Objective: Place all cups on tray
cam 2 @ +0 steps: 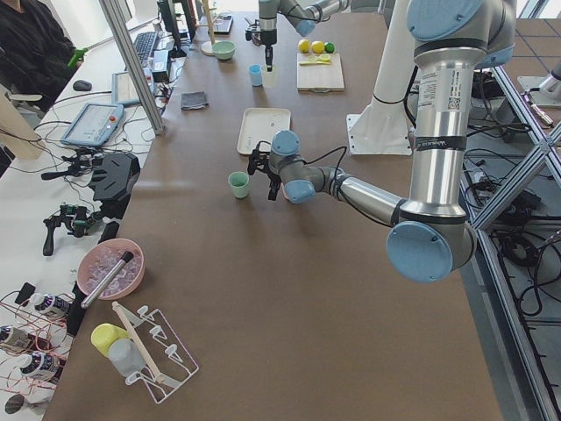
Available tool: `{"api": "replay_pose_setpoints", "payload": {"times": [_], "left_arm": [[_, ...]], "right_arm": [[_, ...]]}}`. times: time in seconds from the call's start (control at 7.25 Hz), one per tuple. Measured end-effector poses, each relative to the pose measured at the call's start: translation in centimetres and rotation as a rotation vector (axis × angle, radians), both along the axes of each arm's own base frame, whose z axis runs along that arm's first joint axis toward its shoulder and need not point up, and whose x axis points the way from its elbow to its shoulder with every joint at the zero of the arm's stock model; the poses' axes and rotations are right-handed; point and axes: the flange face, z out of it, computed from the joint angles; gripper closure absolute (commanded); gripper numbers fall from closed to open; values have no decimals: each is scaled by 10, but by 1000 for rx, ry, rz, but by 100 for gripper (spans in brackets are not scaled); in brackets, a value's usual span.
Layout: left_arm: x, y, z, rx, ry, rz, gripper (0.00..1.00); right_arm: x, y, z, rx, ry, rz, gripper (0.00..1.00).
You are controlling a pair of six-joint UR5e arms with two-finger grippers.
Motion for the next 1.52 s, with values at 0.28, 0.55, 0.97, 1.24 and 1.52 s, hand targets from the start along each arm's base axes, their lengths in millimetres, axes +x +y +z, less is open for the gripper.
{"api": "replay_pose_setpoints", "payload": {"times": [0.28, 0.55, 0.97, 1.24, 1.52], "left_arm": [[10, 16, 5, -4, -7, 34, 52], [17, 23, 6, -9, -11, 37, 100], [17, 24, 3, -22, -7, 30, 100], [4, 20, -30, -81, 25, 51, 100], [2, -6, -85, -121, 37, 45, 100]], "right_arm": [[-11, -1, -11, 1, 13, 3, 100], [-32, 0, -14, 5, 32, 0, 100], [-59, 7, -16, 9, 45, -20, 100], [-76, 16, -18, 14, 45, -46, 100], [-104, 15, -26, 18, 54, -63, 100]]}}
